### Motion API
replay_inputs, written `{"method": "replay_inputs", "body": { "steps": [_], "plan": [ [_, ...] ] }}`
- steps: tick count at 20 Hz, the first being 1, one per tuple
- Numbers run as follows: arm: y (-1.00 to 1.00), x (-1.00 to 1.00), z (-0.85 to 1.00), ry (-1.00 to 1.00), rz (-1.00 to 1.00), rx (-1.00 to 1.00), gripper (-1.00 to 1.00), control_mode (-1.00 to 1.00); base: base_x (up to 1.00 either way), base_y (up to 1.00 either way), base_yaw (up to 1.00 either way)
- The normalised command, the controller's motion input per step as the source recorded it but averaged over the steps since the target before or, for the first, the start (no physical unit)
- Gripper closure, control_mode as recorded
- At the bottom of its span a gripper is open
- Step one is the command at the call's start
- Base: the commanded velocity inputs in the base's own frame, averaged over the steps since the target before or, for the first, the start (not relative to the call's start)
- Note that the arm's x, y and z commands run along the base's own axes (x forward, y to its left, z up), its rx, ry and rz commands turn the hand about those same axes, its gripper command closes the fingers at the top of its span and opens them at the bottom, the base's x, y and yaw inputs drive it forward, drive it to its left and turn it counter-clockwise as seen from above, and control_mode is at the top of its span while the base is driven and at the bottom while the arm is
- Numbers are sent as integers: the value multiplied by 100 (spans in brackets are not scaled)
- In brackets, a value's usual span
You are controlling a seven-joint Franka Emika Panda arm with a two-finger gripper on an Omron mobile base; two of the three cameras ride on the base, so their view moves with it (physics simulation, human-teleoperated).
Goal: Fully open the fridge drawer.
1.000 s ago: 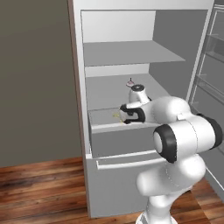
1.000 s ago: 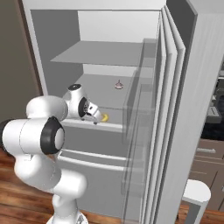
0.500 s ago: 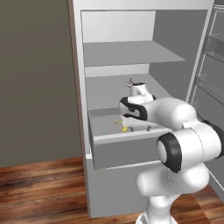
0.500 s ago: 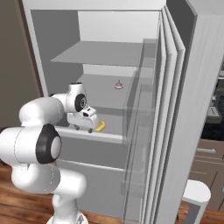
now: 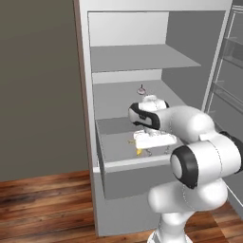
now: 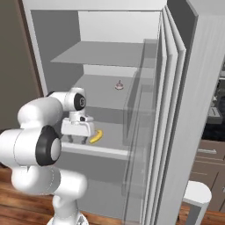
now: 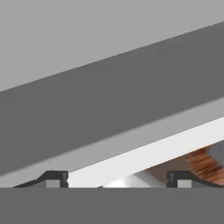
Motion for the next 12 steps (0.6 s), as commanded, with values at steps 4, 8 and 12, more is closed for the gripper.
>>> {"method": "replay_inputs", "body": {
  "steps": [4, 8, 12],
  "plan": [
    [1, -100, -5, 20, -6, 4, -100, -100, 0, 0, 0],
    [0, -100, 94, -29, -14, 17, -100, -100, 0, 0, 0],
    [0, -84, 100, -48, -8, 3, -100, -100, 0, 0, 0]
  ]
}}
